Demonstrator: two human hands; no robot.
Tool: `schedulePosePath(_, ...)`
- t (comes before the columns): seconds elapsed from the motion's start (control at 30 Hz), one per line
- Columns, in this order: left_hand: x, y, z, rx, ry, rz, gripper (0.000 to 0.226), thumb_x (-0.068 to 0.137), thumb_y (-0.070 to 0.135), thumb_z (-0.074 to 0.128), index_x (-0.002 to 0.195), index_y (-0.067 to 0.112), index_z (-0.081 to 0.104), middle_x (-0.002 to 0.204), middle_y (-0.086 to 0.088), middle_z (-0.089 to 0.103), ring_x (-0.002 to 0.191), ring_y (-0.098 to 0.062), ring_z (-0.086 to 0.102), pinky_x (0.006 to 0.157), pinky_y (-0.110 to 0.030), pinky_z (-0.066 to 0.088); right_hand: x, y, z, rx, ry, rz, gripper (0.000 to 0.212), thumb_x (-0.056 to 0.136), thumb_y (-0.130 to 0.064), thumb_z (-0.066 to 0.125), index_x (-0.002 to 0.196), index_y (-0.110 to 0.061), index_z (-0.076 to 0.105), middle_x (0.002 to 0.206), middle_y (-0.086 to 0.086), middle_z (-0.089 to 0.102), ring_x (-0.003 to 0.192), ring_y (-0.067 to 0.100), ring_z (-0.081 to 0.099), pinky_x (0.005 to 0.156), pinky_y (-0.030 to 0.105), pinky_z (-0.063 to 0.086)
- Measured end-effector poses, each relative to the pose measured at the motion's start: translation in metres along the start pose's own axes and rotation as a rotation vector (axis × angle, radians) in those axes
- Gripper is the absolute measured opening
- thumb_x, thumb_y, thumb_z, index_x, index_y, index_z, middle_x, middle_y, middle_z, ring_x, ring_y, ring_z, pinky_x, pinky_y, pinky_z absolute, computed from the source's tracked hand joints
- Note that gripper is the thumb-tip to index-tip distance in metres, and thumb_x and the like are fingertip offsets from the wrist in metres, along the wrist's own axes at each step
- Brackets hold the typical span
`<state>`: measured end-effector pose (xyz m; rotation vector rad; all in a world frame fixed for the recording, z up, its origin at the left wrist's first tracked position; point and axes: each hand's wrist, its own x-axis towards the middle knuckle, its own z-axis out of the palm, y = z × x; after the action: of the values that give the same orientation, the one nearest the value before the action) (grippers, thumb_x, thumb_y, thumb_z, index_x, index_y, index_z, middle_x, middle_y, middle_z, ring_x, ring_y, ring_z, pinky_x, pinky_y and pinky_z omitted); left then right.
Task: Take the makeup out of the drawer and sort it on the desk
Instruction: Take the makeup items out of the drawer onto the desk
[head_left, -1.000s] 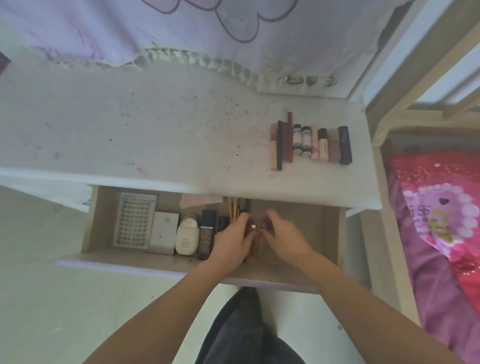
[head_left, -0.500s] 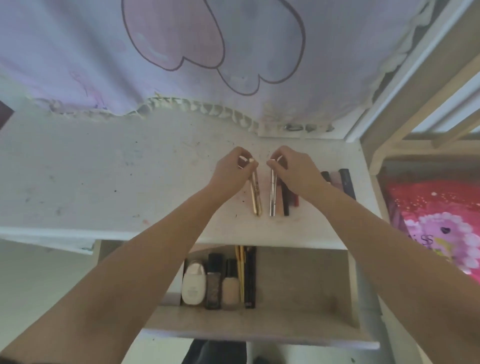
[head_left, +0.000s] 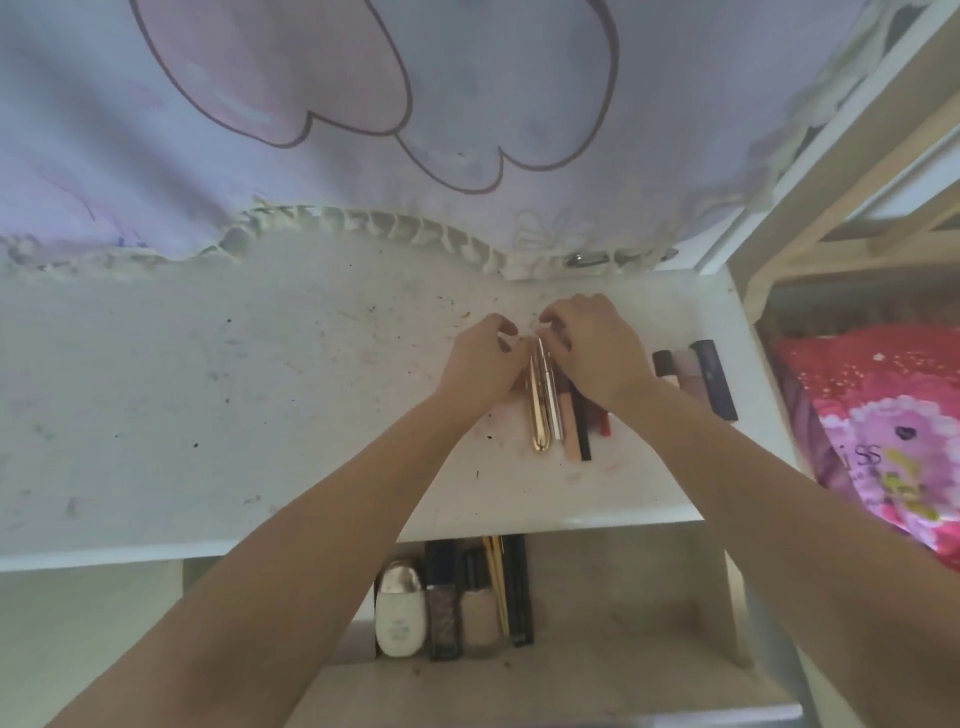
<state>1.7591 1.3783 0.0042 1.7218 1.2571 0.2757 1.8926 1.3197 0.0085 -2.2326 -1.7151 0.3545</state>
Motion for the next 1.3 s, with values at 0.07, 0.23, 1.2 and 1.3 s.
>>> schedulePosePath(0.07,-0.014,0.004,-0.003,-0.078,-0.015,-0.014,0.027,0.094,0.028,0.054,0.116,0.012,0.053,0.092,-0.005,0.062,0.069,-0.019,0.068,0.054,-0.02,0.055,-0.007,-0.001,-0.006,0.041,0.044,-0.007,0.024,0.096,-0.028,0.047,0.11,-0.014,0.061,0.103,0.002,0.062,0.104,0.021,0.048,0.082,0.031,0.041)
schedulePosePath(0.23,-0.097,-0.017,-0.008,-0.094,-0.023,0.113,0.009,0.097,0.015,0.046,0.094,0.021,0.053,0.082,0.0,0.059,0.066,-0.011,0.06,0.059,-0.022,0.055,-0.092,-0.015,-0.023,0.251,0.016,-0.103,0.018,0.096,-0.017,0.049,0.102,-0.01,0.065,0.09,0.0,0.065,0.078,0.011,0.053,0.07,0.017,0.041)
schedulePosePath(1.2,-0.154,-0.12,0.132,0.82,-0.257,-0.245,0.031,0.095,0.001,0.04,0.122,0.006,0.055,0.12,-0.015,0.06,0.107,-0.031,0.061,0.081,-0.039,0.05,-0.218,0.022,0.124,-0.015,-0.534,0.434,0.024,0.094,-0.018,0.047,0.116,-0.009,0.05,0.112,0.013,0.063,0.105,0.032,0.061,0.081,0.036,0.05)
schedulePosePath(1.3,-0.162,-0.12,0.129,0.606,-0.216,-0.266,0.021,0.094,0.018,0.046,0.11,0.015,0.058,0.11,-0.011,0.064,0.099,-0.03,0.063,0.083,-0.043,0.053,-0.227,0.03,0.108,-0.048,-0.519,0.383,0.024,0.092,-0.018,0.049,0.116,-0.013,0.05,0.104,0.01,0.065,0.097,0.031,0.064,0.07,0.033,0.048)
